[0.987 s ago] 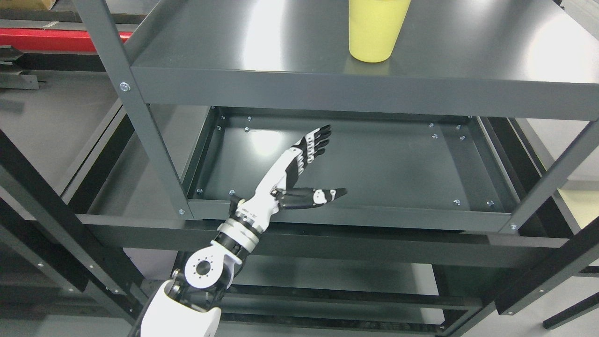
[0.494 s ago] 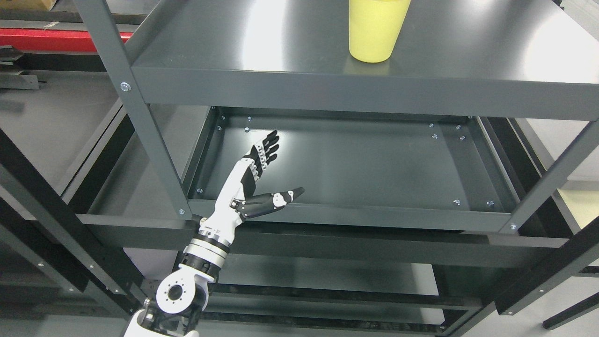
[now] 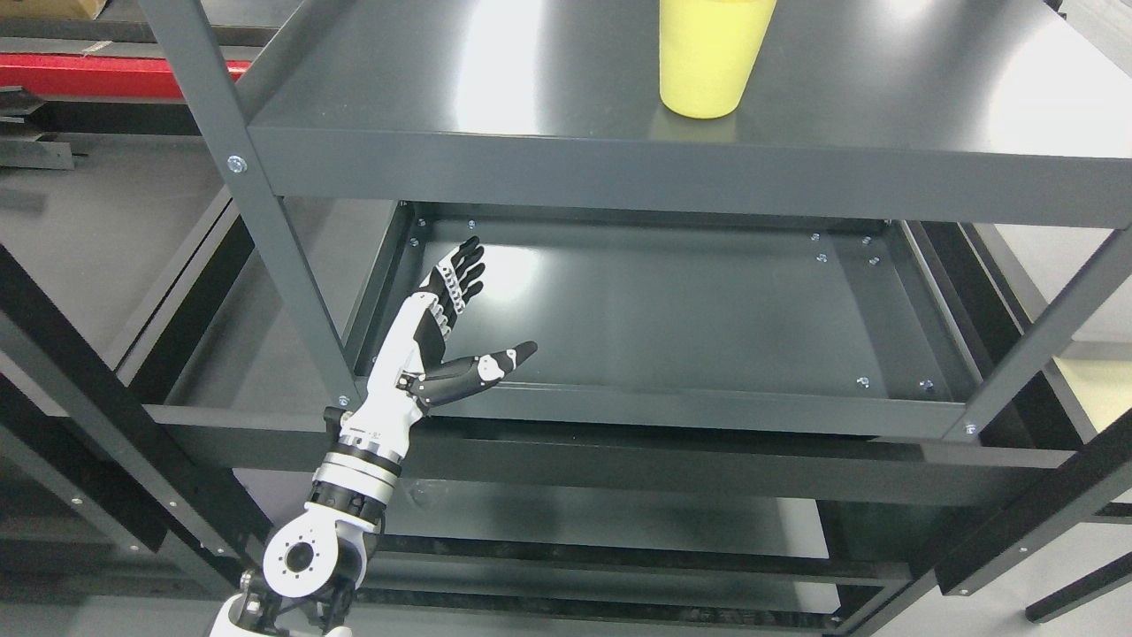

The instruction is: Place yellow IKEA cup on middle right shelf

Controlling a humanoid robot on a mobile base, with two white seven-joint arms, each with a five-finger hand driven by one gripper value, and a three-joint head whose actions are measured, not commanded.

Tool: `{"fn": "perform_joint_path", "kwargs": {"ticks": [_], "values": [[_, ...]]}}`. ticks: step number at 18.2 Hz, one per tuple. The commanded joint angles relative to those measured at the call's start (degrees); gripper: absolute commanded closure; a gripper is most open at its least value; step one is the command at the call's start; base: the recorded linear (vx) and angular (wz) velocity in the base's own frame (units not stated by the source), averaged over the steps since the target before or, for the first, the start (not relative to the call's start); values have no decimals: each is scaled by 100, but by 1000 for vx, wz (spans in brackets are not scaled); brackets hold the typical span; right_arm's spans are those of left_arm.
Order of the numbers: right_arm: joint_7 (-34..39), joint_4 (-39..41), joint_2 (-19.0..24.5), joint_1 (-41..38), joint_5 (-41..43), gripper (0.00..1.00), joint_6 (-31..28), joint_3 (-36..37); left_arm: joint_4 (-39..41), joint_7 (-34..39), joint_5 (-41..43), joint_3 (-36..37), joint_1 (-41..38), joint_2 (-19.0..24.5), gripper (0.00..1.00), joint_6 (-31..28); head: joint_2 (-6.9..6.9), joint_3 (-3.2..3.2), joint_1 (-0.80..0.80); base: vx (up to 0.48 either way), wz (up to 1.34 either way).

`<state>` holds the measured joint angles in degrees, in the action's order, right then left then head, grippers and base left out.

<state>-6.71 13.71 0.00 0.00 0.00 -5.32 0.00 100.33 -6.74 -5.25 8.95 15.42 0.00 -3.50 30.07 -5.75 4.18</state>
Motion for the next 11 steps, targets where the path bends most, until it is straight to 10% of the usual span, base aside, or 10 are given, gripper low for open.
{"fn": "perform_joint_path", "kwargs": {"ticks": [1,11], "values": [[3,0,-100,-79,141,1,-5,-97,75,-2,-2,-201,-39,100,2,-72,0,0,0,0,0],[3,0,-100,-79,141,1,-5,-97,57,-20,-20,-157,-206,100,2,-116,0,0,0,0,0]]}}
